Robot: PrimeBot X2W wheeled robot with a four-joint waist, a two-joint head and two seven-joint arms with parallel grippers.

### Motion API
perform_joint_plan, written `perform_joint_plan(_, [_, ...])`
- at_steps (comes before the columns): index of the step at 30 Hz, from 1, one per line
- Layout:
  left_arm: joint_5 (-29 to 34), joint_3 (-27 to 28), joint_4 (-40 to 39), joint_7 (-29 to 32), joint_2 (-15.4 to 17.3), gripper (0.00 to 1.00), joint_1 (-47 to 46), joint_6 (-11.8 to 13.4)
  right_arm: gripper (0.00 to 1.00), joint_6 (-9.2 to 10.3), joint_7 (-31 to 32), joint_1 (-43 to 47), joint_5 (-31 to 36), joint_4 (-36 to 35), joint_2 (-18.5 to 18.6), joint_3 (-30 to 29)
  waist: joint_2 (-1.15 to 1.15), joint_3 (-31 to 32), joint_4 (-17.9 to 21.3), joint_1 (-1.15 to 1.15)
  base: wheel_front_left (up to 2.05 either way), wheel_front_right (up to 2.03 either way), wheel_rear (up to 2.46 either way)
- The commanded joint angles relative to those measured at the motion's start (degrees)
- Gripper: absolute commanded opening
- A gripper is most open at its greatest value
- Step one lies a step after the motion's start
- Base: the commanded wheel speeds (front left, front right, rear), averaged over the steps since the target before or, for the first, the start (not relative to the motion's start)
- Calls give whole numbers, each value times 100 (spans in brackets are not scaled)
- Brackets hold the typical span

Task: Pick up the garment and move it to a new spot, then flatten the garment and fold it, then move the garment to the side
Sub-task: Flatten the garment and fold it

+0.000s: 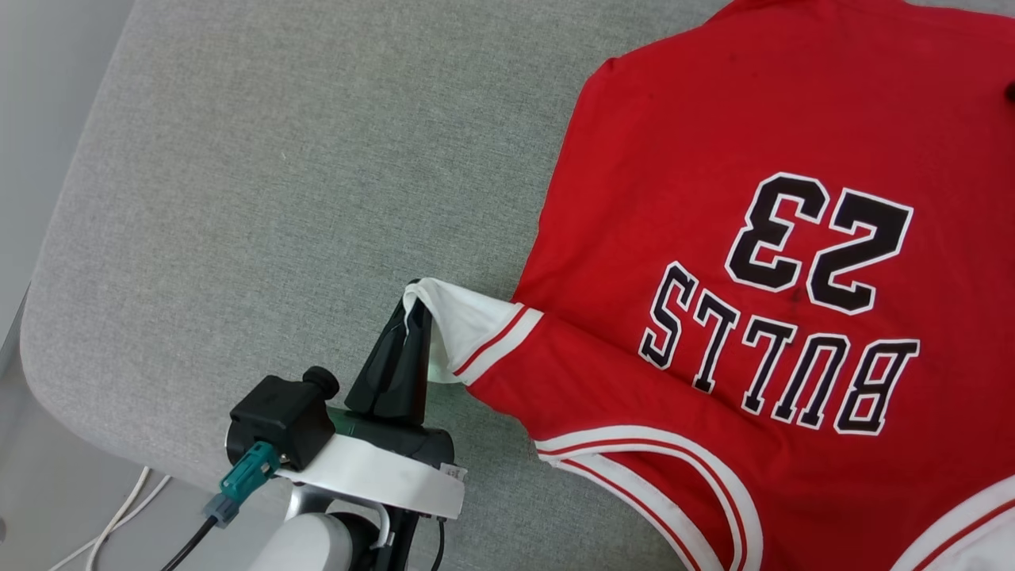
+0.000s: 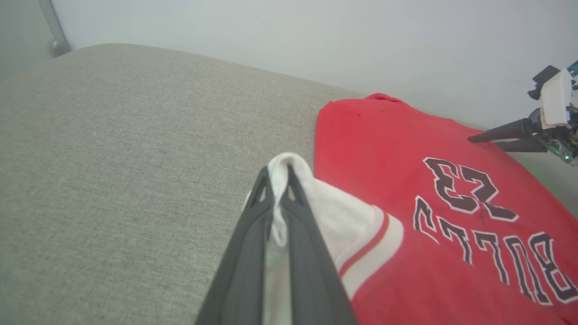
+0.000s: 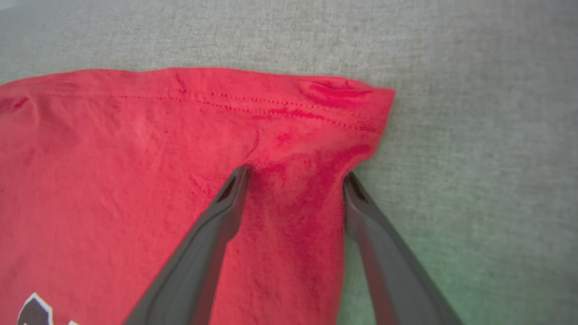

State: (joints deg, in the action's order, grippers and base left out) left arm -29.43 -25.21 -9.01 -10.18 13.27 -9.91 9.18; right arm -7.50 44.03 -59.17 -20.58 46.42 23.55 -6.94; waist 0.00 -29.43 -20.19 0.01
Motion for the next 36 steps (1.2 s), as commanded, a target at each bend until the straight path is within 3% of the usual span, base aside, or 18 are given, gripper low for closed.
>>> perform_joint_plan(1, [-12, 21, 23, -56, -29, 0, -104, -30, 100, 2, 401, 396, 52, 492, -247, 24, 0, 6, -10, -1, 0, 0, 0])
perform_joint_plan(2, [-14, 26, 49, -63, -20, 0, -109, -36, 37, 3, 515, 434, 73, 591, -277, -29, 0, 31, -10, -1, 0, 0, 0])
perform_joint_plan(3, [-11, 36, 61, -82, -11, 0, -111, -36, 0, 5, 621, 423, 102, 663, -293, -75, 0, 53, -6, -1, 0, 0, 0])
perform_joint_plan(8, [-27, 38, 141, -63, 22, 0, -75, -9, 0, 4, 619, 256, 308, 657, -240, -222, 0, 283, 37, -1, 0, 0, 0])
perform_joint_plan(10, [-78, 66, 242, -9, 77, 0, 72, 44, 0, 5, 548, 197, 467, 473, -72, -145, 0, 643, 157, -1, 0, 0, 0])
perform_joint_plan(11, [-127, 115, 306, 48, 150, 0, 247, 114, 0, 4, 522, 272, 482, 221, 20, 118, 0, 1010, 317, -1, 0, 0, 0])
perform_joint_plan(17, [-268, 324, 373, 171, 352, 0, 718, 311, 0, 4, 780, 1053, 167, -593, 313, 1107, 0, 1792, 791, -1, 0, 0, 0])
perform_joint_plan(22, [-424, 526, 375, 296, 528, 0, 1199, 506, 0, 4, 1073, 2176, -420, -1595, 647, 1660, 0, 2332, 1262, -1, 0, 0, 0])
perform_joint_plan(27, [-548, 734, 295, 384, 694, 0, 1665, 713, 0, 4, 1392, 3628, -796, -2642, 890, 1680, 0, 2660, 1683, -1, 0, 0, 0])
perform_joint_plan(33, [-545, 739, 277, 542, 821, 0, 2000, 843, 0, 4, 1520, 5635, -968, -3578, 646, 1133, 0, 2941, 1987, -1, 0, 0, 0])
perform_joint_plan(36, [-570, 722, 244, 612, 854, 0, 2070, 868, 0, 3, 1565, 6440, -907, -3891, 318, 836, 0, 2991, 2100, -1, 0, 0, 0])
